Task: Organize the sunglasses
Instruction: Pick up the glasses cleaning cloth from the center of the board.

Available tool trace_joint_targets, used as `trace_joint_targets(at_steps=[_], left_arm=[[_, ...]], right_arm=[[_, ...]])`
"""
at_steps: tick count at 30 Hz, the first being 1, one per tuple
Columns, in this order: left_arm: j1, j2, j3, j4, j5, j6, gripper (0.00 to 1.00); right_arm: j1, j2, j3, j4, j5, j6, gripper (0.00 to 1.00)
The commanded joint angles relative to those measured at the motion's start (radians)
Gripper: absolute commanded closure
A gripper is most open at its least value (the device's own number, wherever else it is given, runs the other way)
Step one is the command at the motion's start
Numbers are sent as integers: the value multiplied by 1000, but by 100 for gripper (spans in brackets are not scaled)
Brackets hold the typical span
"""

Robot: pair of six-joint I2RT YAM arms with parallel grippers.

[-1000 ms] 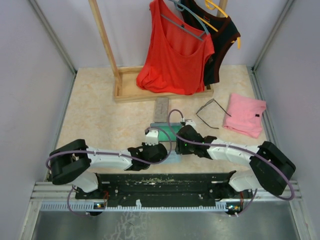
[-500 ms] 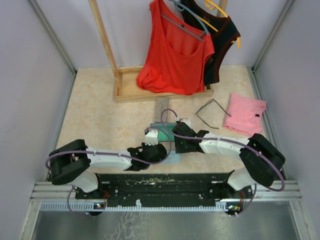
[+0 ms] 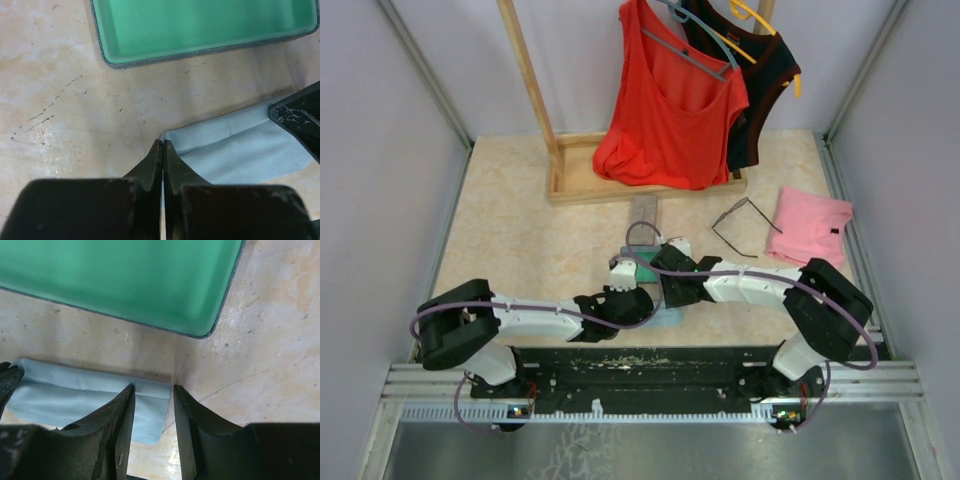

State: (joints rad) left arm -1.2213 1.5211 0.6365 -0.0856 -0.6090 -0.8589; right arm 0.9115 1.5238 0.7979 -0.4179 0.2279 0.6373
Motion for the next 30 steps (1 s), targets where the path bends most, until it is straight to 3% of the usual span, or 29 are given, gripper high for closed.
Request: trace_joint_targets(at_steps=[1, 13, 30], left_arm=[[-4, 36, -57, -135, 128, 5, 100], [-4, 30, -63, -135, 123, 4, 100], [-4, 34, -51, -132, 120, 6, 100]], right_arm=[[27, 65, 37, -62, 10, -1, 63], [47, 119, 30, -86, 17, 24, 68], [48, 96, -48, 39, -53, 48, 93]])
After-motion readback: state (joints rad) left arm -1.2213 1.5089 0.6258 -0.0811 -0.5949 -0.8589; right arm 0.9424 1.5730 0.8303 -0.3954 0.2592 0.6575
